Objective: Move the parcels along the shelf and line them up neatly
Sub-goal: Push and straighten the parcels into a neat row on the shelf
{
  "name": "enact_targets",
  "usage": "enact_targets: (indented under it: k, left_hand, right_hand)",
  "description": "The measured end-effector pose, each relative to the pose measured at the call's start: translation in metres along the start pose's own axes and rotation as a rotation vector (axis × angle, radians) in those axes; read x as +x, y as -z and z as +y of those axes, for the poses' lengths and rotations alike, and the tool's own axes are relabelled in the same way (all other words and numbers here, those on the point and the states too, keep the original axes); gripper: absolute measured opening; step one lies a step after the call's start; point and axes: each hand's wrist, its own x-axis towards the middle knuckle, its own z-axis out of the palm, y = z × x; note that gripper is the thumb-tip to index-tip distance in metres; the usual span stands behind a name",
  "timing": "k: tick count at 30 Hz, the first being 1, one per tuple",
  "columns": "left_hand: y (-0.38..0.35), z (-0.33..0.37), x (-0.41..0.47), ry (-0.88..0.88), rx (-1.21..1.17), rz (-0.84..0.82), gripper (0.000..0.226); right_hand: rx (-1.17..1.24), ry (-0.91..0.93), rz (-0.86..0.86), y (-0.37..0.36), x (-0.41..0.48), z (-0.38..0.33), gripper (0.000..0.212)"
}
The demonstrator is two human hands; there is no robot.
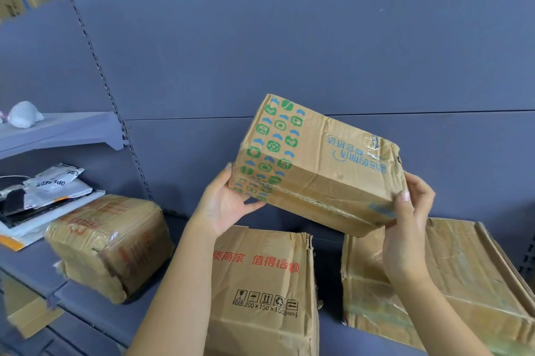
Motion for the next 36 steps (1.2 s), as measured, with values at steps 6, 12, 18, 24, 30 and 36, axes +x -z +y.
enact_targets:
  k: [6,12,18,24,30,36]
  left_hand:
    - [0.006,0.002,0.000,-0.009,-0.190,-0.266,0.059]
    - [0.015,-0.002,-0.002,0.043,-0.241,-0.365,0.079]
    - [0.015,0.001,-0.030,-0.173,-0.231,-0.459,0.045]
    - [-0.026,-0.005,-0.040,-0.040,-0.002,0.041,0.037]
    - [-0.015,-0.007,-0.017,-0.125,0.321,-0.207,0.069]
    - [-0.022,-0.006,-0.020,-0.105,0.132,-0.444,0.094]
  right_hand:
    - [-0.070,0.112,-0.063,-0.004,-0.005,-0.001,0.035]
    - [-0.077,0.122,-0.060,-0.001,-0.002,-0.003,0.047]
    - [-0.330,0.220,-0.048,0.000,-0.002,0.004,0.061]
    - [-0.414,0.044,-0.173,-0.015,-0.003,-0.003,0.069]
    - [0.323,-0.600,-0.400,-0.014,-0.016,-0.031,0.095]
    - [0.629,-0.832,-0.408,-0.021,-0.018,-0.061,0.079]
